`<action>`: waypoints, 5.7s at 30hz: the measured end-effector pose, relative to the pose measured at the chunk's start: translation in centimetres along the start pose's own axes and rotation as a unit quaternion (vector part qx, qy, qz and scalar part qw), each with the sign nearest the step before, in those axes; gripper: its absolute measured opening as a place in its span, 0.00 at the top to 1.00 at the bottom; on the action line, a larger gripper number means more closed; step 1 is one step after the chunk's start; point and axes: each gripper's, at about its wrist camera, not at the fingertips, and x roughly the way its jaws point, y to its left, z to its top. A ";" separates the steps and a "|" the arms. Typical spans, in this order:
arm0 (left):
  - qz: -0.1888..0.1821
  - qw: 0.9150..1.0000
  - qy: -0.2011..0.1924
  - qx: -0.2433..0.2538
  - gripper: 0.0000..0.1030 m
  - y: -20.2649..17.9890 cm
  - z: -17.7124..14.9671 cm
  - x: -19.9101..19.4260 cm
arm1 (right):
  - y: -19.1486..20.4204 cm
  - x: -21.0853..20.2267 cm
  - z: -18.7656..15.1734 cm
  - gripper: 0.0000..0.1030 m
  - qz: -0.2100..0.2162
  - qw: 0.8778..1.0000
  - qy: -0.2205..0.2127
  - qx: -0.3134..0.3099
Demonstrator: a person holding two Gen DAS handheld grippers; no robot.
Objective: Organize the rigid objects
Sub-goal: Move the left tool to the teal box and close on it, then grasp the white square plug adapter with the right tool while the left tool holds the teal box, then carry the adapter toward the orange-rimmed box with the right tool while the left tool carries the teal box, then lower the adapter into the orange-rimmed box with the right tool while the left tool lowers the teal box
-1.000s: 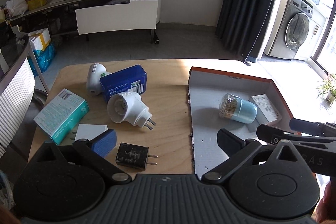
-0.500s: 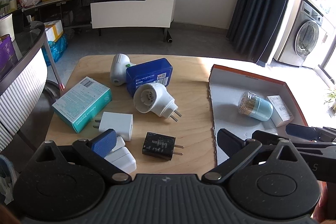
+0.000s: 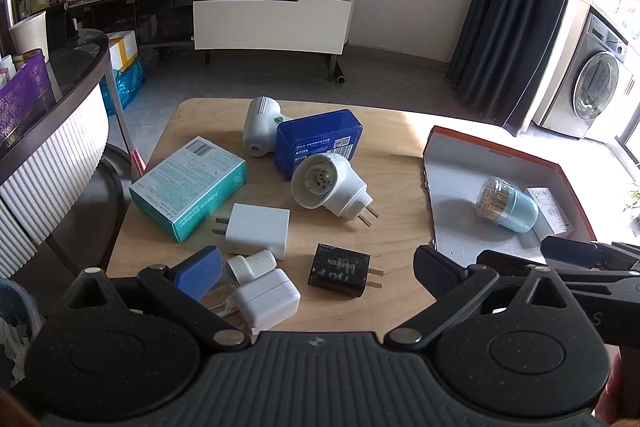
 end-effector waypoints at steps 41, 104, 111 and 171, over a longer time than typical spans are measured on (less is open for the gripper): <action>0.045 0.991 0.055 0.112 0.00 11.7 4.3 12.2 | 4.3 2.2 -1.8 0.11 0.091 0.995 0.028 -0.032; -0.046 0.996 -0.075 0.000 0.31 2.5 -0.3 -2.8 | 3.3 -2.8 -0.9 0.31 0.080 0.993 -0.037 -0.079; -0.071 0.994 -0.077 0.018 0.31 0.0 -0.3 -2.8 | 0.4 -4.5 -1.2 0.31 0.057 0.996 -0.050 -0.053; -0.154 0.980 -0.060 0.111 0.31 -10.7 0.2 -0.1 | -9.4 -8.3 -1.5 0.31 -0.046 0.994 -0.080 0.053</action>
